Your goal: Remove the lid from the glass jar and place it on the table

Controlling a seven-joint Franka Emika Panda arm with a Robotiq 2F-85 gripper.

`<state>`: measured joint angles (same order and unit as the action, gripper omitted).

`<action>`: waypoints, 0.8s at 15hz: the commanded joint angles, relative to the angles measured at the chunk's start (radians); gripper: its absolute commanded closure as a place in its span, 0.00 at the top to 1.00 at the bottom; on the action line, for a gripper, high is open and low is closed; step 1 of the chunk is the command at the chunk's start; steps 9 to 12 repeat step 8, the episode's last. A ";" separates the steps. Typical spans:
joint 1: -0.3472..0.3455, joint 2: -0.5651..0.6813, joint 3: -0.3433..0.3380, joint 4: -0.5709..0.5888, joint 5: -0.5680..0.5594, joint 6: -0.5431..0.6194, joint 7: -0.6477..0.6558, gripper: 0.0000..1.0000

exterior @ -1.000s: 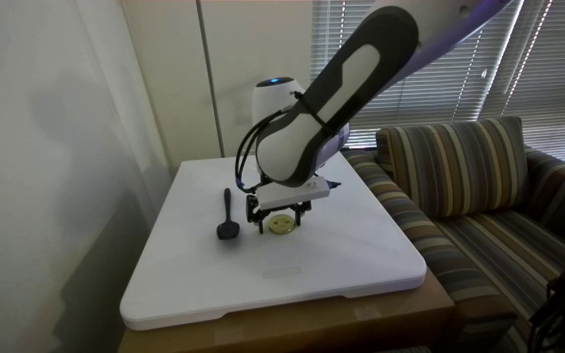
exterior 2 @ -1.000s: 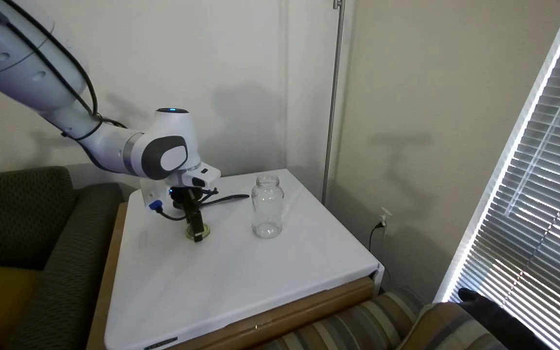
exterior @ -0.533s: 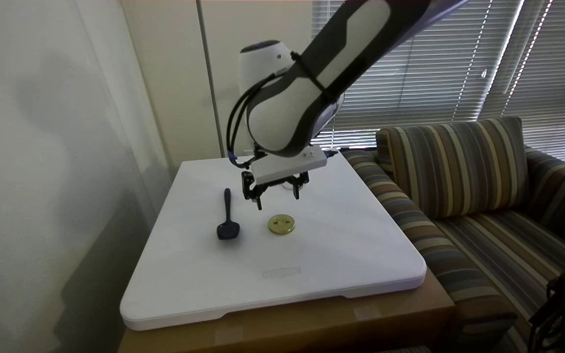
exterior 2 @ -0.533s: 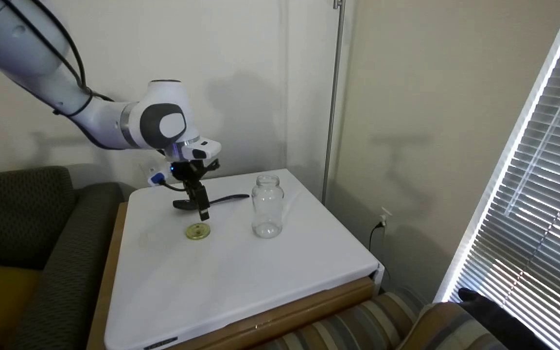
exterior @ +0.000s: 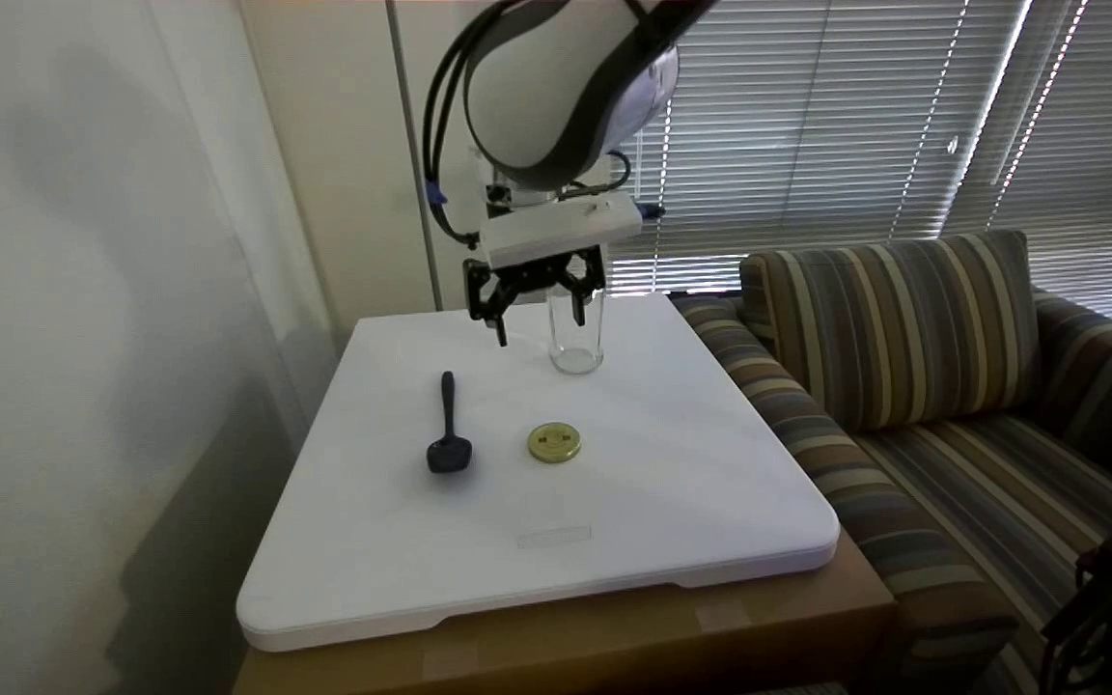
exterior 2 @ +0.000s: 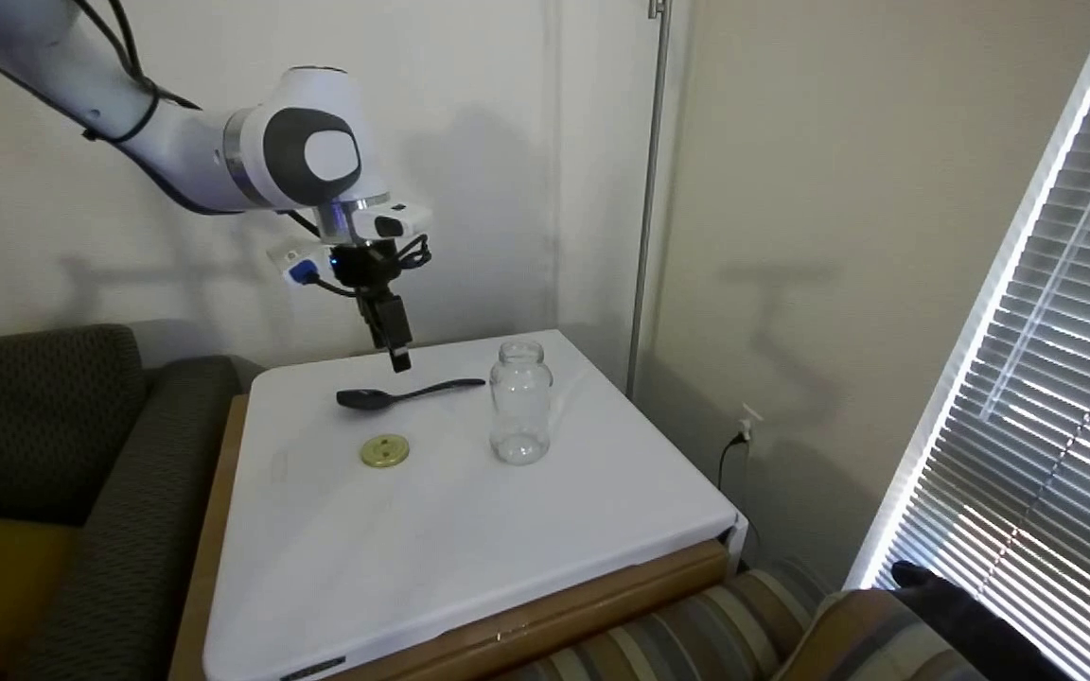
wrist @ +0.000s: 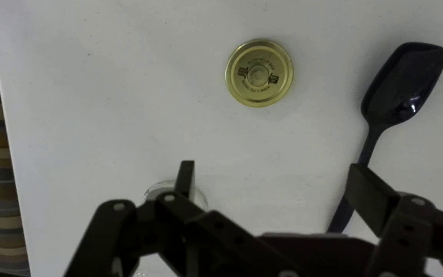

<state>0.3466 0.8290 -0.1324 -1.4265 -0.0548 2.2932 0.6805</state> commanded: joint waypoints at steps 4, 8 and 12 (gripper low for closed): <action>-0.058 -0.059 0.060 -0.018 0.015 -0.064 -0.046 1.00; -0.047 -0.038 0.053 0.004 -0.004 -0.049 -0.010 1.00; -0.047 -0.038 0.053 0.004 -0.004 -0.049 -0.010 1.00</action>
